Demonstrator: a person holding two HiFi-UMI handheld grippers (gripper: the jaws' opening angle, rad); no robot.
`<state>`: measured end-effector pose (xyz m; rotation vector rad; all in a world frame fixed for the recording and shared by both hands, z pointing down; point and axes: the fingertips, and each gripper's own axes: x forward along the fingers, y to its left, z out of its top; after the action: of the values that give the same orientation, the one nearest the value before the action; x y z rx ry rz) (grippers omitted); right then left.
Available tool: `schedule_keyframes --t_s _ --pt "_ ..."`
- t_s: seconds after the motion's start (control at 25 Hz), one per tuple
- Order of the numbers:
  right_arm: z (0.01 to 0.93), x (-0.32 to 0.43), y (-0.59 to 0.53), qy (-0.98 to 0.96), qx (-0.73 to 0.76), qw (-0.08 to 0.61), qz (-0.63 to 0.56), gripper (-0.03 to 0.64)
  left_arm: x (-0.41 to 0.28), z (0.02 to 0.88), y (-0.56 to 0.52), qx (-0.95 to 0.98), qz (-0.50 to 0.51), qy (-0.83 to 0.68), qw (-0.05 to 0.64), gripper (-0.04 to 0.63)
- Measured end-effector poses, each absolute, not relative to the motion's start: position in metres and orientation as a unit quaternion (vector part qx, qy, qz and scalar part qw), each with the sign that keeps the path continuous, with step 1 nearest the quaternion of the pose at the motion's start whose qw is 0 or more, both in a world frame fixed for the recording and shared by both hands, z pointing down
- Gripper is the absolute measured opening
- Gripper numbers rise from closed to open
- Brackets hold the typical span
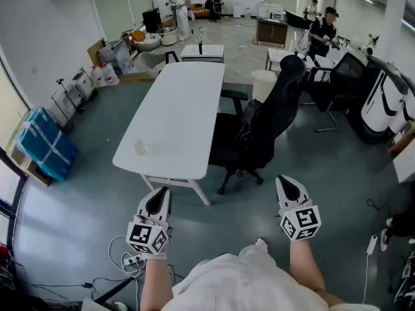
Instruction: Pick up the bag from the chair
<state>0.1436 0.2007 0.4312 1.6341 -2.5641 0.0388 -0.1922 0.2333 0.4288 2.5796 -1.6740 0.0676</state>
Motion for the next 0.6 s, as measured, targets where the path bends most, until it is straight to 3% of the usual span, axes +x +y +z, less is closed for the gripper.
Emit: schedule_keyframes --t_s 0.6 --pt "0.437 0.152 0.207 -0.841 0.538 0.048 0.029 0.018 -0.18 0.436 0.235 0.845 0.024 -0.532 0.045 0.043"
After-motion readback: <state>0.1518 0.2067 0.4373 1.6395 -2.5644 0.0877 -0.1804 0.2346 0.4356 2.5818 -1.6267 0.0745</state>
